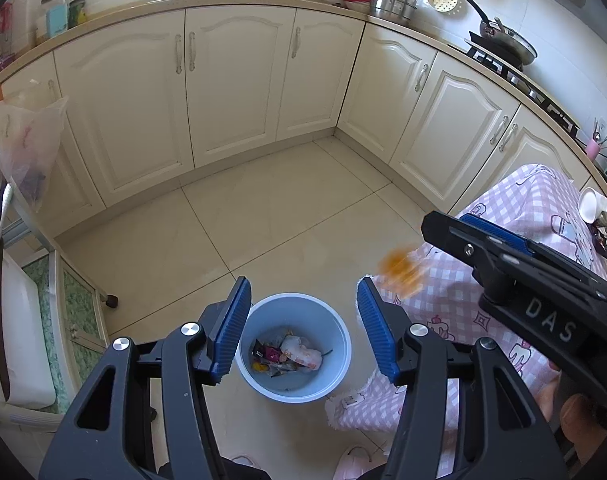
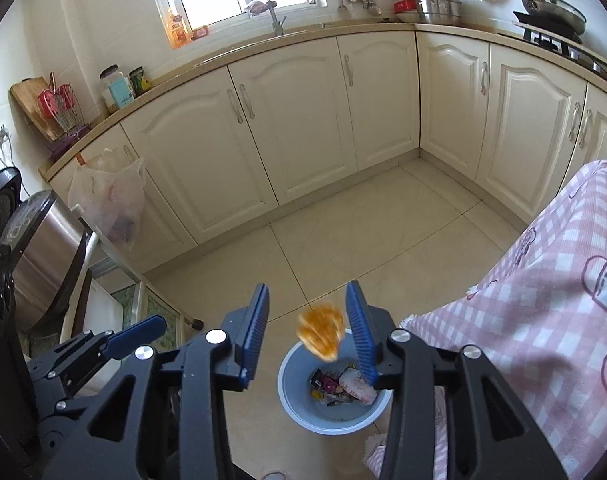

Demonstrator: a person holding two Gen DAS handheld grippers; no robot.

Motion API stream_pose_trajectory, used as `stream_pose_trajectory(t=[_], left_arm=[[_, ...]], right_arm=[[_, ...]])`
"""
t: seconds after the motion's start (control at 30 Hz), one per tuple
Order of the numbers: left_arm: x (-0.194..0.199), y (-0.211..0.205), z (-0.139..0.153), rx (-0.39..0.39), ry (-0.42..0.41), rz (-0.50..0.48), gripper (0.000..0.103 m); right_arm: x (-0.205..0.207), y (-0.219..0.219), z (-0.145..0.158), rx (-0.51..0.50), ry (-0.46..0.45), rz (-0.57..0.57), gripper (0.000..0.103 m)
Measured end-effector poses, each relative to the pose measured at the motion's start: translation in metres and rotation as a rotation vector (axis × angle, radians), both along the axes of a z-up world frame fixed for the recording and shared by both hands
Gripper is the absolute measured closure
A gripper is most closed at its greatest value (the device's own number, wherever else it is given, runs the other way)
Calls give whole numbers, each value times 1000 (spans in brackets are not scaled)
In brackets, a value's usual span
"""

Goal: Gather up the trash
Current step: 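Move both tools back toward the table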

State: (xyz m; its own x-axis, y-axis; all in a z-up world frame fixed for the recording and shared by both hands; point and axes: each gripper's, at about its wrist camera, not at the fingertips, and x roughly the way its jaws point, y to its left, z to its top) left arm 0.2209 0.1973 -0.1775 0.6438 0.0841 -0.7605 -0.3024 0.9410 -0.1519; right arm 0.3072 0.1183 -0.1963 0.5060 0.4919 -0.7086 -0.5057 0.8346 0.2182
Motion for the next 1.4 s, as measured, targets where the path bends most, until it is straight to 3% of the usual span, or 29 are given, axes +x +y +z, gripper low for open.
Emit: stream_pose_trajectory(t=[0.27,0.7,0.87,1.1,1.23,1.4], left_arm=[[-6,-6,10,3,-20,-9,50],[-23,-50,60,38,-117,-87,50],[-25,-90,81,59,-156,-165,50],[-11,-164,101,48,-190,-317,46],[4,-215,105,19,-201,-414,43],[22,-275,103,45,-206,-533,34]], right_arm=[[-7,-10,13,0,-27,-6,61],[-41,-89,62,23,-123,-92,59],[-57,-134,85,30,-181,-152,57],[-74,-228,110,6,-253,-314,54],[-76,-289,111,25,-255,-418,53],[-72,-348,107,34,-251,-518,52]])
